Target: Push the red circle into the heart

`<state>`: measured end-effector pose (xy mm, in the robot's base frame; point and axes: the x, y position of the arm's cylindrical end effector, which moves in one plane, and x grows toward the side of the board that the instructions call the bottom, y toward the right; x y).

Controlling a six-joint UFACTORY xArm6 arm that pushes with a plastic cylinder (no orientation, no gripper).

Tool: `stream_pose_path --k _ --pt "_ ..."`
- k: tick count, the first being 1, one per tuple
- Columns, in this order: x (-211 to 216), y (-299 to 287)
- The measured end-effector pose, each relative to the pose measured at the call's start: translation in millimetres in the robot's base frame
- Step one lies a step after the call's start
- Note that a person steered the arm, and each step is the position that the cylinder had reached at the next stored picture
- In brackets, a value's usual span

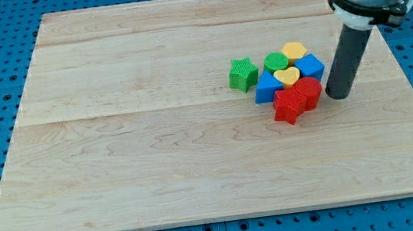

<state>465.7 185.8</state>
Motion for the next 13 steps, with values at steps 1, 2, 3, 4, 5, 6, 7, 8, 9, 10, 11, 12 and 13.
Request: stream_pose_path --k 1,2,3,4,5,6,7,8,9,10,11,12,13 --pt "38 -1" --pt "52 -4" --pt "22 -22" --pt "16 -21" --pt "16 -19" --pt "16 -19" --pt "17 -18" --pt "-2 -44" --pt "-25 -56" --pt "-49 -69" --pt "-78 -70" --pt "-92 -64" --pt "-120 -56"
